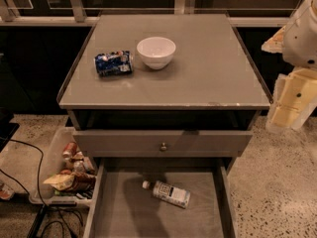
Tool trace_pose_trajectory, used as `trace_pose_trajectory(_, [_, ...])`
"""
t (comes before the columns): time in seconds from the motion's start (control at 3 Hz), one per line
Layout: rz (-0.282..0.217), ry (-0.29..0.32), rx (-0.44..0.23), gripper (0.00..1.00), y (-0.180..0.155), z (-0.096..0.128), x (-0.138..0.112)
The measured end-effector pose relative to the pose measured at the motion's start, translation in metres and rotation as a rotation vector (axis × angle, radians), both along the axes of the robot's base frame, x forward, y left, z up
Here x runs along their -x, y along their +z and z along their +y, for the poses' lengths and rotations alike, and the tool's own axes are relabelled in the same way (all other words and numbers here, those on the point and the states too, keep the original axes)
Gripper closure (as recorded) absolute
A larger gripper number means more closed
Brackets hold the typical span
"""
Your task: Pick blue plastic bottle from middle drawer and place on counter
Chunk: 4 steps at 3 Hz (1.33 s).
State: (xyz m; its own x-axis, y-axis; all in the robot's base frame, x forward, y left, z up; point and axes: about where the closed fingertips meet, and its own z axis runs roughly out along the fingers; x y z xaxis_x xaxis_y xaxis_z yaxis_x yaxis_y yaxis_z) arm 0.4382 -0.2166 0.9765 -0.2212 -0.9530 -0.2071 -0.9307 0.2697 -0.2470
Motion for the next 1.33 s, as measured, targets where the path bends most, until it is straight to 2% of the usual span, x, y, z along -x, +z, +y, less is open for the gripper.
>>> trace_pose_trajectory(0.67, [0.0, 0.0, 0.0, 0.0, 0.0, 0.0, 0.0])
trace_pose_trajectory(1.0, [0.003, 0.029, -0.069, 0.0, -0.024, 0.0, 0.004])
trace_pose_trajectory(1.33, [0.011, 0.067, -0.141, 0.0, -0.07, -0.002, 0.012])
